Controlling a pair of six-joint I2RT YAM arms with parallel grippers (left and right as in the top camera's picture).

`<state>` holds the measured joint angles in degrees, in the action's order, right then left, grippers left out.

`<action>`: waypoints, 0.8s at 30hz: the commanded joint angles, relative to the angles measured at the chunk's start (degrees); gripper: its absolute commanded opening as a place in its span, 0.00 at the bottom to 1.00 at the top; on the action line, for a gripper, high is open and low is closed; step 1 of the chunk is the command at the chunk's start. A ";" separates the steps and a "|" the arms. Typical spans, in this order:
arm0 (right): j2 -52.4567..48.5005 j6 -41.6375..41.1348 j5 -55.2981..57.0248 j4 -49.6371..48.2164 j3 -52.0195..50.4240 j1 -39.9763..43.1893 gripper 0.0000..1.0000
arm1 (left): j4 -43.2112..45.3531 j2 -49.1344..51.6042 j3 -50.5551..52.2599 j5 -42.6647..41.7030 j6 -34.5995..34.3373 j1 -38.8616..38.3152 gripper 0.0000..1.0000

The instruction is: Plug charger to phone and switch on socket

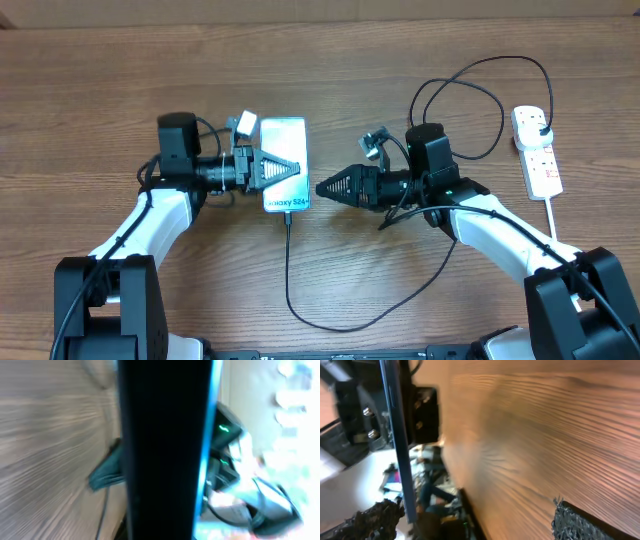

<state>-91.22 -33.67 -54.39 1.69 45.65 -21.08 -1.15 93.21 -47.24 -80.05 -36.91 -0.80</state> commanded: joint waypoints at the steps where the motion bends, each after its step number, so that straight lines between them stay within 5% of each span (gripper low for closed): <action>1: 1.09 2.69 10.10 4.24 0.57 0.15 1.00 | -6.99 -1.73 0.00 13.66 8.04 -1.29 0.04; 10: 1.09 2.69 28.87 14.99 0.57 0.15 1.00 | -19.93 -1.73 0.00 45.88 11.41 -7.37 0.04; 24: 1.09 2.69 35.56 15.13 0.57 0.15 1.00 | -28.46 -1.70 -6.60 65.92 8.20 -17.59 0.04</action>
<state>-91.22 -31.44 -20.51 17.02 45.67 -21.08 -27.64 93.21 -48.97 -20.21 -28.38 -17.23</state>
